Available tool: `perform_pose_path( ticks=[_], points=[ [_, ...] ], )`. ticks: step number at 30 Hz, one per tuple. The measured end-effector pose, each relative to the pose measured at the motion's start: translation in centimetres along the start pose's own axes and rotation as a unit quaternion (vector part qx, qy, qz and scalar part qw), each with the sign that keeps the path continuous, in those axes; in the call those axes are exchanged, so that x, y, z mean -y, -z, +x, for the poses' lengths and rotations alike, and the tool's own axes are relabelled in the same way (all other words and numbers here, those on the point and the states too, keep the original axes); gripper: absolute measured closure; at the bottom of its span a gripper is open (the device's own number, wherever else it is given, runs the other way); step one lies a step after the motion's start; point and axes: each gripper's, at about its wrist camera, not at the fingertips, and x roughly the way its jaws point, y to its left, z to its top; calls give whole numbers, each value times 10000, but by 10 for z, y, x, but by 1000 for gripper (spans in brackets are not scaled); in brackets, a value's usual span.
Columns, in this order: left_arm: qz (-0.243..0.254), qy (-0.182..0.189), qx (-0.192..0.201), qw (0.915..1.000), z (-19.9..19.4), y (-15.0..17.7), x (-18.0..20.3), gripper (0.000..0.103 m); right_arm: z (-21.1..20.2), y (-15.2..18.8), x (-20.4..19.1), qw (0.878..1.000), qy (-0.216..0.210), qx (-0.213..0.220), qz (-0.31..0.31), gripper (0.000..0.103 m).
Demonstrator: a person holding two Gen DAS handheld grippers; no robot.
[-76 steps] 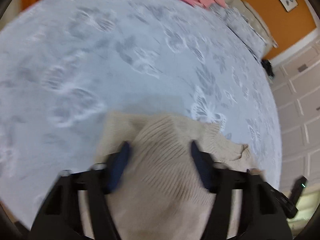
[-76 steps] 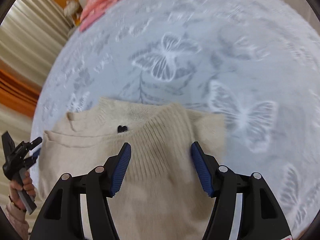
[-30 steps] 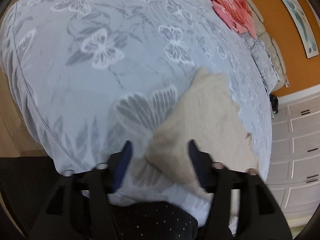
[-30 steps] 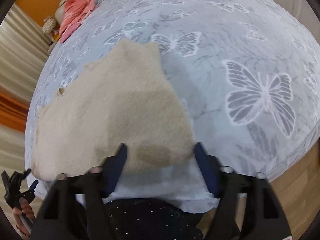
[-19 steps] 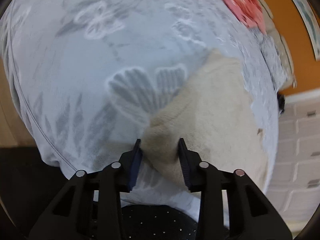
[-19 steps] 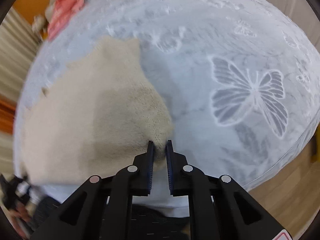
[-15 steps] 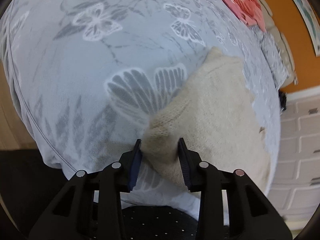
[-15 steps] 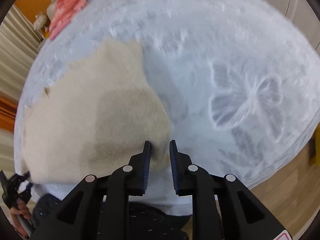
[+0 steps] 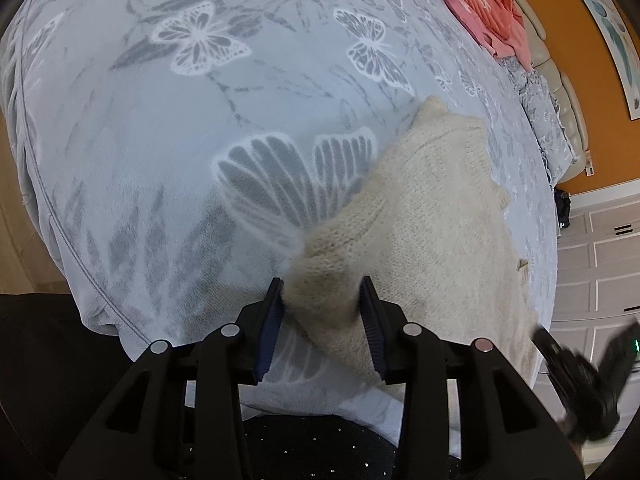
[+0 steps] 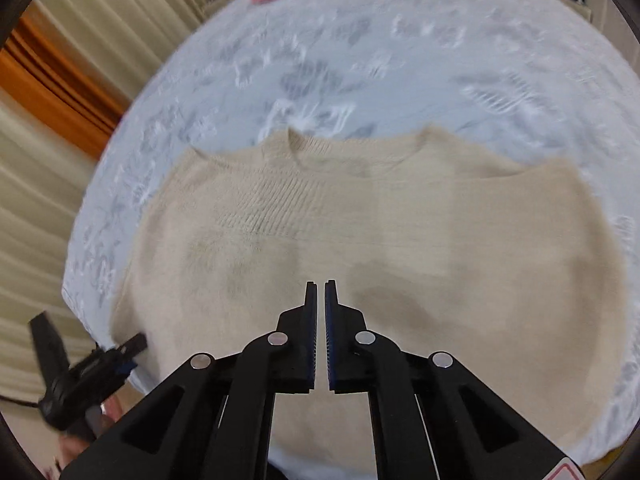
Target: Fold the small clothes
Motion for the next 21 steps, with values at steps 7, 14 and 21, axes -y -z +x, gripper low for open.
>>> perform_pose_path(
  ticks=[7,14,21],
  points=[
    [-36,88,-40,9999,5,-4,-2,62,57,-2,8,9964,192,-777,272,103],
    [138,-99,-19,9999,7,-5,9,54,74,-15,-12,9917,675,-1081,-177,103],
    [200,56,-11,9998,-5,-7,21,83,75,-10,-28,9893,947,-935,-589,103]
  ],
)
